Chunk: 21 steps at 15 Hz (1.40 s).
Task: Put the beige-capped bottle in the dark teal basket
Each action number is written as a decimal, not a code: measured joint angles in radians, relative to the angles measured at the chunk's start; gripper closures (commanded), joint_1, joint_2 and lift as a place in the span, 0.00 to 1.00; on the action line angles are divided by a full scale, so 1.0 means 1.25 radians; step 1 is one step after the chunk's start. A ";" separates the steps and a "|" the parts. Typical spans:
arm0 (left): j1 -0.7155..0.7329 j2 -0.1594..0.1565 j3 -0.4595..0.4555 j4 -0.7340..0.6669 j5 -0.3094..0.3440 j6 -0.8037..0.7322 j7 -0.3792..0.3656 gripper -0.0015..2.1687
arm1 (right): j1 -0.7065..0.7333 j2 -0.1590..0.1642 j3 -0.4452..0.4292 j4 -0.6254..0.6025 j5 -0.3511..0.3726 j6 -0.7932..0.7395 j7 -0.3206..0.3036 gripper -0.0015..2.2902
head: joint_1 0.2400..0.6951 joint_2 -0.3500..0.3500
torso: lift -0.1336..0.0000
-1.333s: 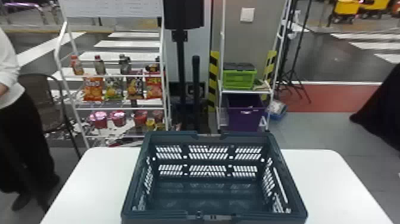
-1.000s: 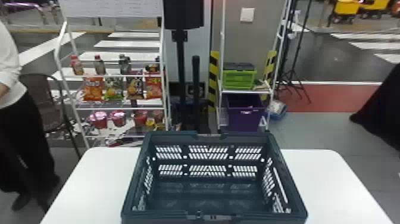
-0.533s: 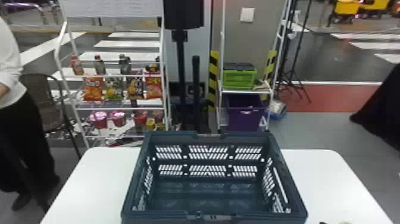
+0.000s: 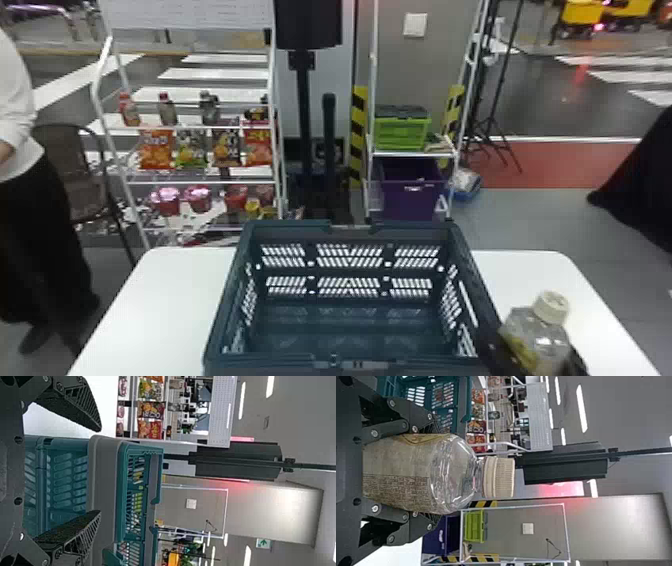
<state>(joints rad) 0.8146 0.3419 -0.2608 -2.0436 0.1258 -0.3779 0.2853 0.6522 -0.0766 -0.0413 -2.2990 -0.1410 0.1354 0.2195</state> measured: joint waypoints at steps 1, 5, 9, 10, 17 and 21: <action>0.000 0.000 0.000 0.001 0.000 0.000 0.000 0.07 | -0.036 -0.004 0.009 -0.018 0.003 0.083 -0.012 0.99 | 0.57 0.50 | 1.00; 0.003 0.000 0.000 0.004 0.000 -0.007 0.000 0.07 | -0.221 -0.013 0.085 -0.041 0.043 0.401 -0.047 0.99 | 0.57 0.50 | 1.00; 0.008 -0.001 0.000 0.008 0.000 -0.022 0.000 0.07 | -0.391 -0.016 0.169 0.006 0.062 0.625 -0.088 0.99 | 0.57 0.50 | 1.00; 0.008 -0.001 0.000 0.009 0.000 -0.022 0.000 0.07 | -0.428 -0.015 0.184 0.023 0.056 0.676 -0.089 0.99 | 0.57 0.50 | 1.00; 0.008 -0.001 0.000 0.012 0.000 -0.023 0.000 0.07 | -0.639 0.011 0.260 0.258 -0.008 0.797 -0.136 0.99 | 0.57 0.50 | 1.00; 0.008 -0.001 0.000 0.012 0.000 -0.025 0.000 0.07 | -0.731 0.047 0.282 0.373 -0.035 0.859 -0.151 0.99 | 0.57 0.50 | 1.00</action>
<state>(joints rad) 0.8250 0.3406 -0.2608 -2.0281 0.1258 -0.4096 0.2853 -0.2619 -0.0173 0.3110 -1.8321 -0.1843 1.2094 0.0307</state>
